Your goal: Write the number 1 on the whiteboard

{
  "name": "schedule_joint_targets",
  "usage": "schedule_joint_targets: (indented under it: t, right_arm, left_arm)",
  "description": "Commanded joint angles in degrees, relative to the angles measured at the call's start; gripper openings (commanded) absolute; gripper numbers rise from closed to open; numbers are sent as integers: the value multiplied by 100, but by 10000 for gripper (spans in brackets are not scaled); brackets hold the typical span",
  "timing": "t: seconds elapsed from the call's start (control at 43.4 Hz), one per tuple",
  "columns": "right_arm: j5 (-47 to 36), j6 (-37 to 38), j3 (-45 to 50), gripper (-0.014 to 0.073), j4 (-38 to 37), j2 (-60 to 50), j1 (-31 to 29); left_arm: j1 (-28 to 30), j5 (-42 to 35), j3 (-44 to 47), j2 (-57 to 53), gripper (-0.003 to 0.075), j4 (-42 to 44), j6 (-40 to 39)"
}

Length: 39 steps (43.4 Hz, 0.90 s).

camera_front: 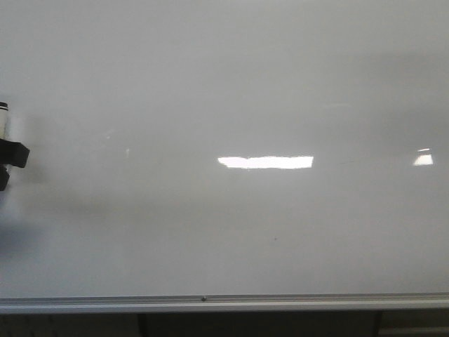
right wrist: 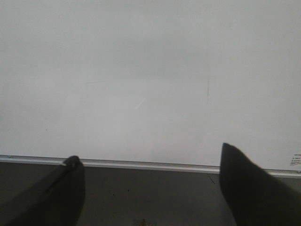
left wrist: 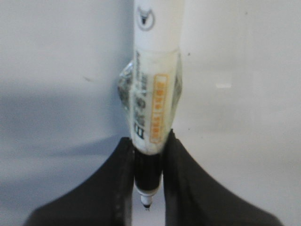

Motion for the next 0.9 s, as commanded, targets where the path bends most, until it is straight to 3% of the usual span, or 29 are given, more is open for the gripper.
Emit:
schedule_joint_targets:
  t: [0.0,0.092,0.3,0.415,0.622,0.761,0.876]
  right_arm:
    - [-412,-49,-191,612,-5,1,-22]
    - [-319,-49,-250,612,-5,1,-22]
    - [562,-59,-758,612,-5,190,-18]
    - [1176,-178,-1115,612,89,459,27]
    - [1674,-1286,-1626,612,837,972,420]
    - [1946,-2276,-2013,612,1308,1365,802]
    - [2214,-3016,-2368,612,1628,1735,1241]
  left_arm:
    - [-23,-1,-142,-289,-20,76,-17]
    - [-33,639,-225,-496,-20,227,-17]
    - [-33,3400,-1117,-1039,-20,537,187]
    - [-33,4559,-1634,-1307,-20,267,910]
    - [-33,6440,-2391,-1657,-20,-1008,3177]
    - [-123,7056,-2735,-1684,-20,-1688,3963]
    - [-605,7103,-2931,-1684,-20,-1716,4388]
